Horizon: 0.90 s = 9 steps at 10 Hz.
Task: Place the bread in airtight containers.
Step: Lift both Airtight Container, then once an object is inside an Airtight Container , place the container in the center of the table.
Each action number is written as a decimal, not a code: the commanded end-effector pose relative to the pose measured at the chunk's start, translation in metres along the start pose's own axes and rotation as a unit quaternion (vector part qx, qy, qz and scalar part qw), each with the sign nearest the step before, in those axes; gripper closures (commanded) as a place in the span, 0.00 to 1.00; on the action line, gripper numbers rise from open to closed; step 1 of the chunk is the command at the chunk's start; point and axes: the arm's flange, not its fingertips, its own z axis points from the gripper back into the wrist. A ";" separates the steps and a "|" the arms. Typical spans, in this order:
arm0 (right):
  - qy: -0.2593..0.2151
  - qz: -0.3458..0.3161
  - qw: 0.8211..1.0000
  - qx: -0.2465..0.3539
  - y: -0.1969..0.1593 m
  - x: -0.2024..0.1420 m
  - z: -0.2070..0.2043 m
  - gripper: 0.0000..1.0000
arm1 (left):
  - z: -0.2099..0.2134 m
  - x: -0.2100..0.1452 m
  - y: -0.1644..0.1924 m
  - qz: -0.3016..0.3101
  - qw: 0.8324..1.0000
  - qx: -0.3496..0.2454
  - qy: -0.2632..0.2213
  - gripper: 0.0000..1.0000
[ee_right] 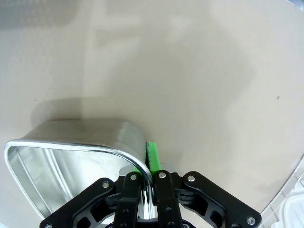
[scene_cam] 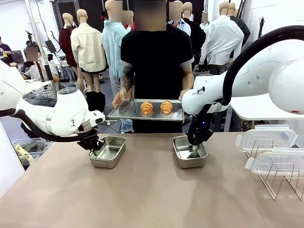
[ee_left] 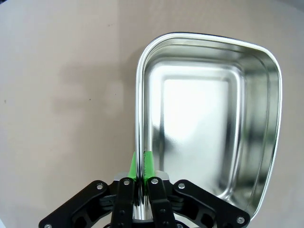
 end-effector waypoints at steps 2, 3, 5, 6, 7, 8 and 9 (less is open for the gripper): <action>-0.010 0.001 1.000 0.002 0.000 0.000 0.000 1.00 | 0.000 0.000 0.000 -0.001 1.000 0.000 -0.001 1.00; -0.010 0.001 1.000 0.002 0.000 0.000 0.000 1.00 | 0.000 0.000 0.000 -0.001 1.000 0.000 -0.001 1.00; -0.010 0.001 1.000 0.002 0.000 0.000 0.000 1.00 | 0.000 0.000 0.000 -0.001 1.000 0.000 -0.001 1.00; -0.010 0.001 1.000 0.002 0.000 0.000 0.000 1.00 | 0.000 0.000 0.000 -0.001 1.000 0.000 -0.001 1.00; -0.010 0.001 1.000 0.002 0.000 0.000 0.000 1.00 | 0.000 0.000 0.000 -0.001 1.000 0.000 -0.001 1.00; -0.010 0.001 1.000 0.002 0.000 0.000 0.000 1.00 | 0.000 0.000 0.000 -0.001 1.000 0.000 -0.001 1.00; -0.001 0.000 1.000 0.000 0.000 0.000 0.000 1.00 | 0.000 0.000 0.000 0.000 1.000 0.000 0.000 1.00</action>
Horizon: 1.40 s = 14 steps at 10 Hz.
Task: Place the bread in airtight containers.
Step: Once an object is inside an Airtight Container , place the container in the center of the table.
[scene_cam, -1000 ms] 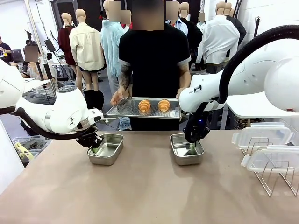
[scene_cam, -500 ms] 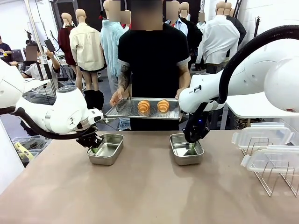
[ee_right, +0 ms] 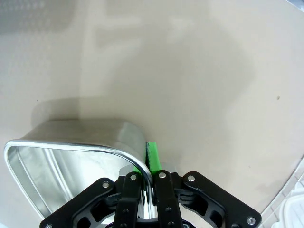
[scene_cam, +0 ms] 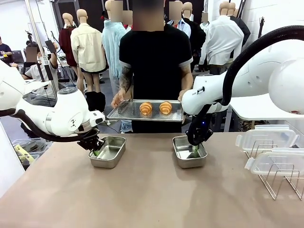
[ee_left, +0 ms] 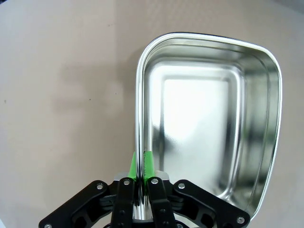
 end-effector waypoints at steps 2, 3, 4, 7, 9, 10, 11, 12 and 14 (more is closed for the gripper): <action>-0.028 -0.002 1.000 0.013 0.014 -0.034 0.030 1.00 | 0.030 -0.008 -0.033 -0.008 1.000 0.007 -0.008 1.00; -0.046 -0.010 0.999 0.007 0.019 -0.047 0.050 1.00 | 0.047 -0.004 -0.038 -0.009 1.000 0.015 -0.019 1.00; -0.041 -0.017 0.999 0.017 0.015 -0.052 0.068 1.00 | 0.066 -0.004 -0.041 -0.001 0.999 0.014 -0.030 1.00; -0.035 -0.093 0.994 0.034 0.002 -0.068 0.109 1.00 | 0.115 -0.014 -0.045 0.040 0.998 0.030 -0.048 1.00; -0.027 -0.096 0.994 0.046 -0.001 -0.075 0.118 1.00 | 0.131 -0.020 -0.038 0.050 0.997 0.018 -0.062 1.00; -0.036 -0.072 0.996 0.030 0.002 -0.065 0.117 1.00 | 0.129 -0.022 -0.039 0.046 0.997 0.016 -0.065 1.00; -0.036 -0.072 0.996 0.030 0.002 -0.065 0.117 1.00 | 0.130 -0.013 -0.038 0.036 0.998 0.020 -0.053 1.00; -0.036 -0.072 0.996 0.030 0.002 -0.065 0.117 1.00 | 0.130 -0.013 -0.038 0.036 0.998 0.020 -0.053 1.00; -0.036 -0.072 0.996 0.030 0.002 -0.065 0.117 1.00 | 0.130 -0.013 -0.038 0.036 0.998 0.020 -0.053 1.00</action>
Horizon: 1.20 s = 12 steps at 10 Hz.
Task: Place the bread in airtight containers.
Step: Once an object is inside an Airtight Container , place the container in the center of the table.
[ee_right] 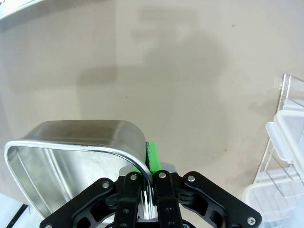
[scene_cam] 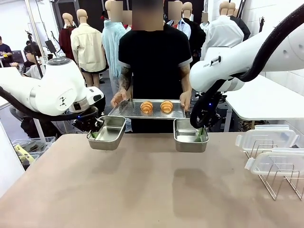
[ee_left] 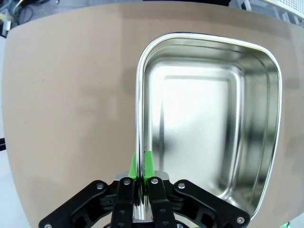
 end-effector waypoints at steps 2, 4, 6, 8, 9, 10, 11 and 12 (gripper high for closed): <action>-0.007 0.003 1.000 -0.002 0.002 0.003 0.002 1.00 | 0.003 0.005 0.000 0.001 1.000 -0.001 -0.004 1.00; -0.007 0.003 1.000 -0.002 0.002 0.003 0.002 1.00 | 0.003 0.005 0.000 0.001 1.000 -0.001 -0.004 1.00; -0.007 0.003 1.000 -0.002 0.002 0.003 0.002 1.00 | 0.003 0.005 0.000 0.001 1.000 -0.001 -0.004 1.00; -0.007 0.003 1.000 -0.002 0.002 0.003 0.002 1.00 | 0.003 0.005 0.000 0.001 1.000 -0.001 -0.004 1.00; -0.007 0.003 1.000 -0.002 0.002 0.003 0.002 1.00 | 0.003 0.005 0.000 0.001 1.000 -0.001 -0.004 1.00; -0.007 0.003 1.000 -0.002 0.002 0.003 0.002 1.00 | 0.003 0.005 0.000 0.001 1.000 -0.001 -0.004 1.00; -0.007 0.003 1.000 -0.002 0.002 0.003 0.002 1.00 | 0.003 0.005 0.000 0.001 1.000 -0.001 -0.004 1.00; -0.007 0.003 1.000 -0.002 0.002 0.003 0.002 1.00 | 0.003 0.005 0.000 0.001 1.000 -0.001 -0.004 1.00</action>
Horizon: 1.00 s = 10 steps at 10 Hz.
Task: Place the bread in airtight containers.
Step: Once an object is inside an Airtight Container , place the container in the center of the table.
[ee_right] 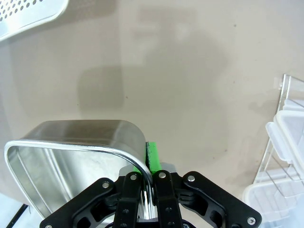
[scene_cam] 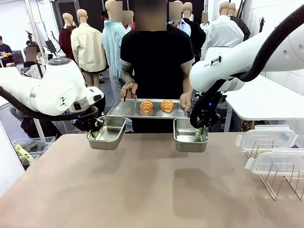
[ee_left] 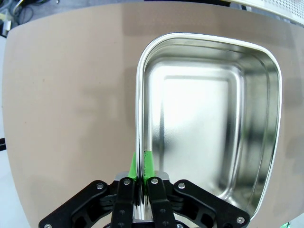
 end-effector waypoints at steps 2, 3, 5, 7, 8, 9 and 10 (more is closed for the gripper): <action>-0.006 0.003 1.000 -0.002 0.002 0.002 0.001 1.00 | 0.003 0.004 0.000 0.001 1.000 -0.001 -0.004 1.00; -0.006 0.003 1.000 -0.002 0.002 0.002 0.001 1.00 | 0.003 0.004 0.000 0.001 1.000 -0.001 -0.004 1.00; -0.006 0.003 1.000 -0.002 0.002 0.002 0.001 1.00 | 0.003 0.004 0.000 0.001 1.000 -0.001 -0.004 1.00; -0.006 0.003 1.000 -0.002 0.002 0.002 0.001 1.00 | 0.003 0.004 0.000 0.001 1.000 -0.001 -0.004 1.00; -0.006 0.003 1.000 -0.002 0.002 0.002 0.001 1.00 | 0.003 0.004 0.000 0.001 1.000 -0.001 -0.004 1.00; -0.006 0.003 1.000 -0.002 0.002 0.002 0.001 1.00 | 0.003 0.004 0.000 0.001 1.000 -0.001 -0.004 1.00; -0.006 0.003 1.000 -0.002 0.002 0.002 0.001 1.00 | 0.003 0.004 0.000 0.001 1.000 -0.001 -0.004 1.00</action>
